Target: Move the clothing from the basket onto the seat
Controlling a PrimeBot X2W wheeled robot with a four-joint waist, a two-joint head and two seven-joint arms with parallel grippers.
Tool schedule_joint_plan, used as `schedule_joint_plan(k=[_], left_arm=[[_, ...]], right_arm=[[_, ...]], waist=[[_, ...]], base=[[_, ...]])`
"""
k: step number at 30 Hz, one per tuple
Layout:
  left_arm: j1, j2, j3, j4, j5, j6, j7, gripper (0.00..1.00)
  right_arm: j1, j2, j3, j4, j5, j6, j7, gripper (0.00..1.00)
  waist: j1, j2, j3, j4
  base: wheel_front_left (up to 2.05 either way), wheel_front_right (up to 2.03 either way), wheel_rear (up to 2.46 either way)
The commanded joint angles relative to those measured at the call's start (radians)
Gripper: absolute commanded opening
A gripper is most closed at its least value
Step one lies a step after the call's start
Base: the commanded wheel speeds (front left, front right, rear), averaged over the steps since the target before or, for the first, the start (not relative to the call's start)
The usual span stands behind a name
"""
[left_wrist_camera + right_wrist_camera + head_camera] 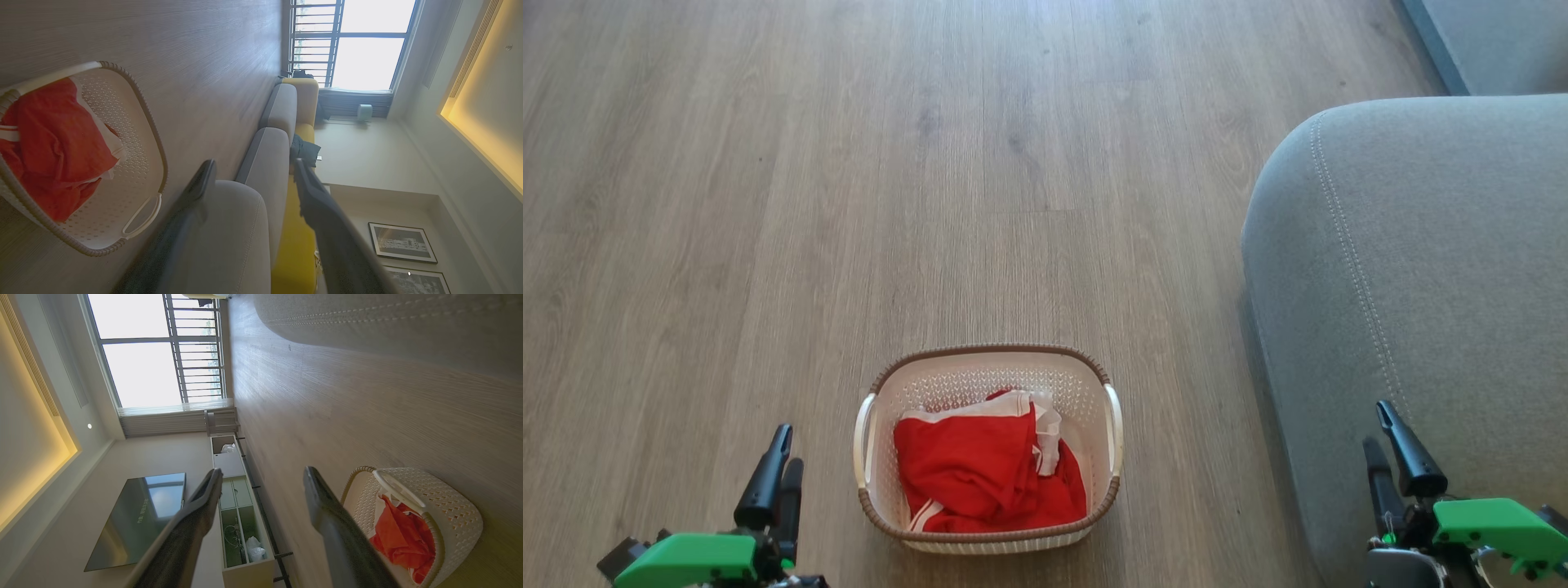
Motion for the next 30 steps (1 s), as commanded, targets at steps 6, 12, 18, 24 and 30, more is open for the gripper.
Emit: schedule_joint_plan(k=[6,12,18,24,30], left_arm=[[-0.048,0.004,0.007,-0.044,0.006,-0.001,-0.023,1.0],[-0.051,0.005,0.019,-0.043,0.03,-0.002,-0.04,1.0],[-0.06,0.005,0.031,-0.056,0.057,-0.003,-0.058,1.0],[-0.069,0.006,0.061,-0.079,0.103,-0.003,-0.076,1.0],[-0.074,0.006,0.071,-0.102,0.138,-0.004,-0.09,1.0]], right_arm=[[-0.041,-0.006,-0.003,-0.043,-0.034,0.0,-0.027,1.0],[-0.047,-0.006,-0.014,-0.053,-0.08,0.0,-0.045,1.0],[-0.052,-0.007,-0.027,-0.078,-0.143,0.0,-0.062,1.0],[-0.062,-0.007,-0.034,-0.121,-0.217,0.0,-0.08,1.0],[-0.069,-0.007,-0.036,-0.155,-0.295,0.0,-0.095,1.0]], waist=[[0.0,0.0,-0.002,-0.001],[0.0,0.0,-0.003,-0.001],[0.0,0.0,-0.004,0.003],[0.0,0.0,-0.004,0.005],[0.0,0.0,-0.006,0.005]], base=[[0.0,0.0,0.0],[0.0,0.0,0.0],[0.0,0.0,0.0],[0.0,0.0,0.0],[0.0,0.0,0.0]])
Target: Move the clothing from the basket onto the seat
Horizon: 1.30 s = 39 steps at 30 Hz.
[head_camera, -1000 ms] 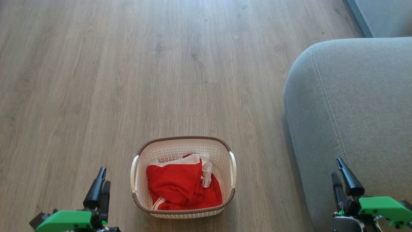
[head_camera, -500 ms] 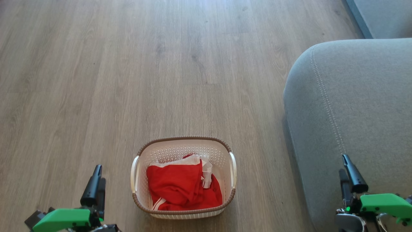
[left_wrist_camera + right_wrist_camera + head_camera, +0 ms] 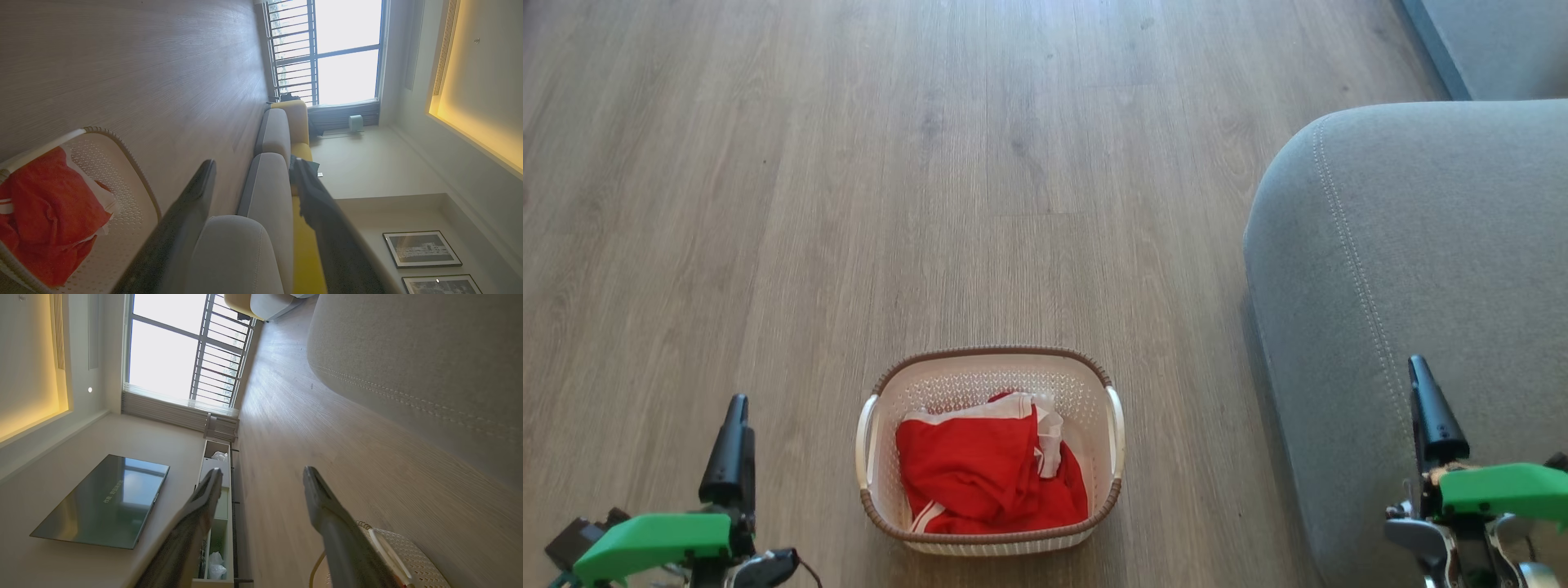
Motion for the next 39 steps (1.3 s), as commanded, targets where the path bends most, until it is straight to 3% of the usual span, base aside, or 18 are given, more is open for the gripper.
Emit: schedule_joint_plan(k=[1,9,19,30,38,39], left_arm=[[-0.055,0.006,0.022,-0.046,0.02,-0.003,-0.011,1.0],[-0.06,0.007,0.03,-0.101,0.1,-0.004,-0.035,1.0],[-0.064,0.008,0.037,-0.202,0.256,0.008,-0.067,1.0],[-0.076,0.01,-0.038,-0.353,0.489,0.121,-0.099,1.0],[-0.086,0.01,-0.143,-0.429,0.705,0.241,-0.123,1.0],[-0.086,0.01,-0.143,-0.429,0.705,0.241,-0.123,1.0]], right_arm=[[-0.058,-0.007,-0.001,-0.051,-0.037,0.0,-0.017,1.0],[-0.074,-0.007,-0.001,-0.114,-0.15,0.0,-0.041,1.0],[-0.092,-0.008,0.032,-0.208,-0.377,0.0,-0.073,1.0],[-0.109,-0.016,0.072,-0.294,-0.576,0.0,-0.106,1.0],[-0.115,-0.016,0.093,-0.334,-0.7,0.0,-0.129,1.0],[-0.115,-0.016,0.093,-0.334,-0.7,0.0,-0.129,1.0]], waist=[[0.0,-0.0001,-0.001,0.0],[0.0,-0.0001,-0.004,0.001],[0.0,-0.0001,-0.004,0.009],[0.0,-0.0001,0.005,0.015],[0.0,-0.0001,0.014,0.017],[0.0,-0.0001,0.014,0.017]], base=[[0.0,0.0,0.0],[0.0,0.0,0.0],[0.0,0.0,0.0],[0.0,0.0,0.0],[0.0,0.0,0.0],[0.0,0.0,0.0]])
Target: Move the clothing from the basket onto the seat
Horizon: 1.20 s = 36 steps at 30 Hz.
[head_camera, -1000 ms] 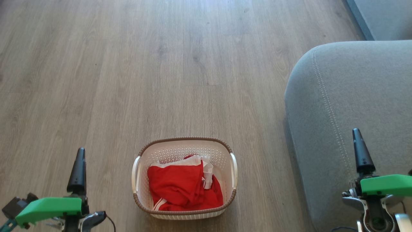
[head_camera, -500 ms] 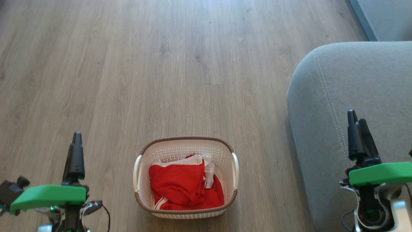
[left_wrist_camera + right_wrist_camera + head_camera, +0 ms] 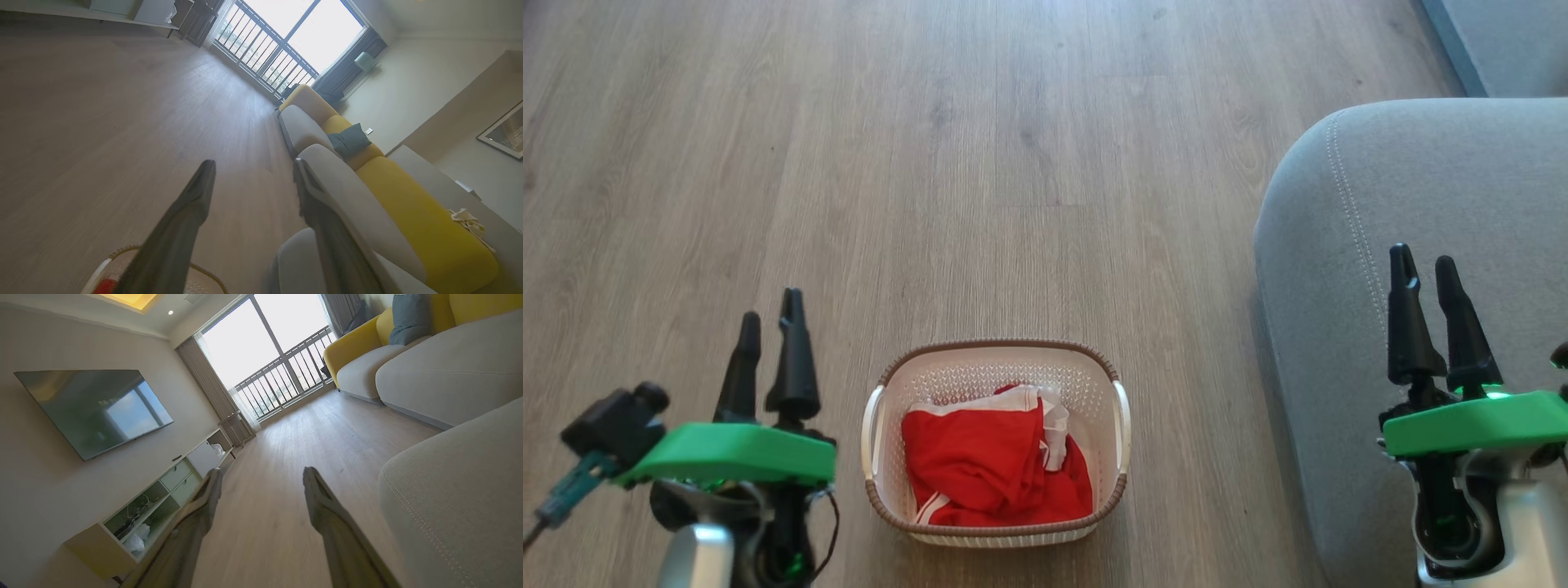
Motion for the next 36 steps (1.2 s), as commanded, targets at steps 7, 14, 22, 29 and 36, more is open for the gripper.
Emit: schedule_joint_plan(k=[7,14,22,29,36], left_arm=[[-0.066,0.01,-0.063,-0.063,0.142,0.085,-0.027,1.0],[-0.057,0.011,-0.125,-0.018,0.265,0.108,-0.048,1.0],[-0.062,0.016,-0.168,0.01,0.396,0.154,-0.071,1.0],[-0.085,0.03,-0.228,-0.039,0.493,0.243,-0.092,1.0],[-0.057,0.023,-0.244,-0.014,0.451,0.25,-0.112,1.0]], right_arm=[[-0.048,-0.02,0.04,-0.065,-0.118,0.0,-0.028,1.0],[-0.03,-0.018,0.054,-0.035,-0.194,0.0,-0.049,1.0],[-0.025,-0.023,0.085,-0.012,-0.301,0.0,-0.072,1.0],[-0.03,-0.03,0.102,-0.024,-0.389,0.0,-0.093,1.0],[-0.024,-0.029,0.106,-0.028,-0.467,0.0,-0.114,1.0]], waist=[[0.0,0.0,0.003,0.003],[0.0,0.0,-0.002,0.001],[0.0,0.0,-0.008,-0.003],[0.0,0.0,-0.007,-0.003],[0.0,0.0,-0.013,0.004]], base=[[0.0,0.0,0.0],[0.0,0.0,0.0],[0.0,0.0,0.0],[0.0,0.0,0.0],[0.0,0.0,0.0]])
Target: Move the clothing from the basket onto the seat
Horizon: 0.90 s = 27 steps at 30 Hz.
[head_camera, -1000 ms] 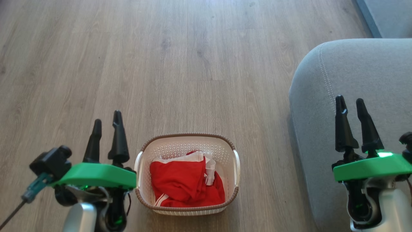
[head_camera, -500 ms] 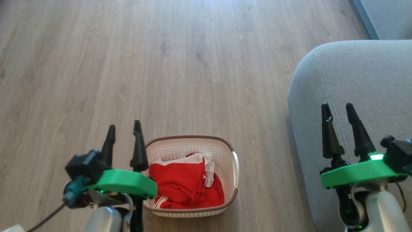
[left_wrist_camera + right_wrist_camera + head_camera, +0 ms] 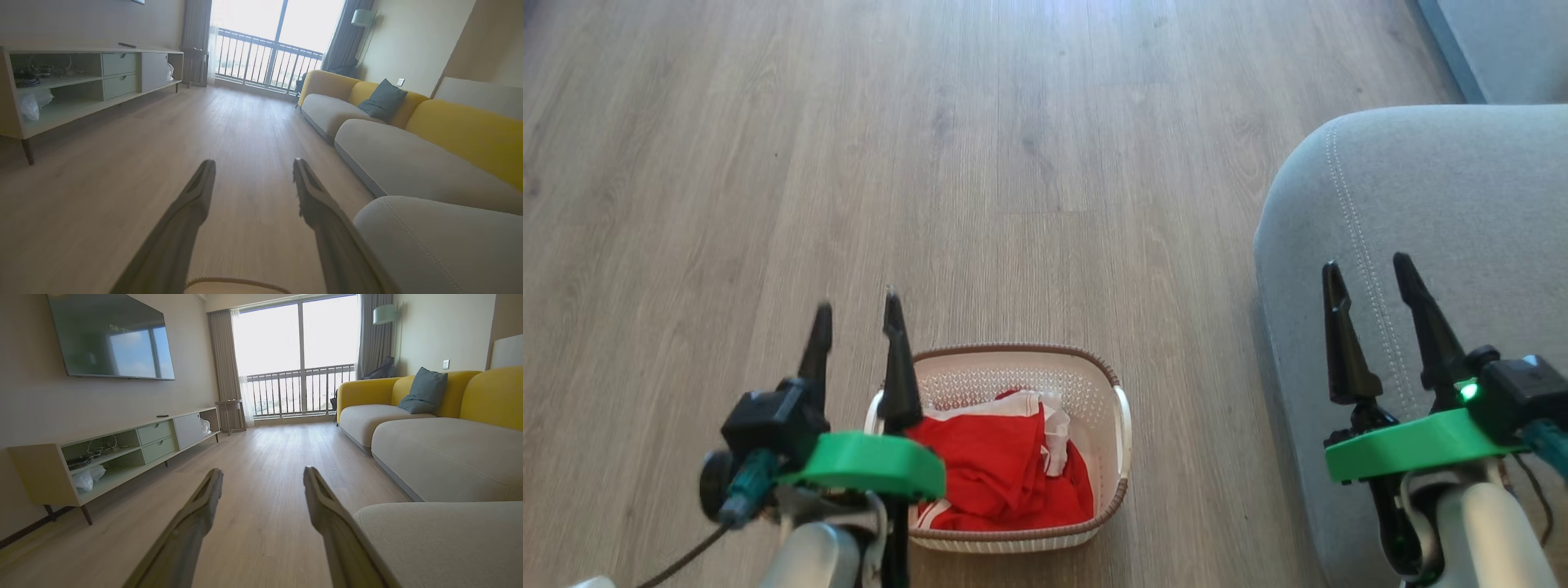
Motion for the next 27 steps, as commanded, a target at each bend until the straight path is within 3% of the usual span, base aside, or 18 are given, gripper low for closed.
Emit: schedule_joint_plan(k=[1,4,14,18,27], left_arm=[[-0.013,-0.006,0.046,0.003,-0.037,-0.039,-0.015,1.0],[-0.01,-0.011,0.083,0.03,-0.001,-0.082,-0.024,1.0],[0.001,-0.011,0.059,0.058,0.092,-0.047,-0.05,1.0],[0.022,-0.011,0.03,0.154,0.068,-0.064,-0.062,1.0],[0.023,-0.011,0.045,0.239,-0.028,-0.11,-0.062,1.0]], right_arm=[[-0.028,-0.01,0.024,-0.018,-0.031,0.0,-0.015,1.0],[-0.03,-0.008,0.028,-0.005,-0.057,0.0,-0.024,1.0],[-0.014,-0.002,0.016,0.095,-0.142,0.0,-0.051,1.0],[-0.008,-0.001,0.034,0.159,-0.189,0.0,-0.062,1.0],[-0.019,-0.013,0.061,0.276,-0.177,0.0,-0.063,1.0]], waist=[[0.0,0.0,-0.005,0.002],[0.0,0.0,-0.007,0.0],[0.0,0.0,-0.017,-0.003],[0.0,0.0,-0.023,-0.004],[0.0,0.0,-0.023,-0.005]], base=[[0.0,0.0,0.0],[0.0,0.0,0.0],[0.0,0.0,0.0],[0.0,0.0,0.0],[0.0,0.0,0.0]])
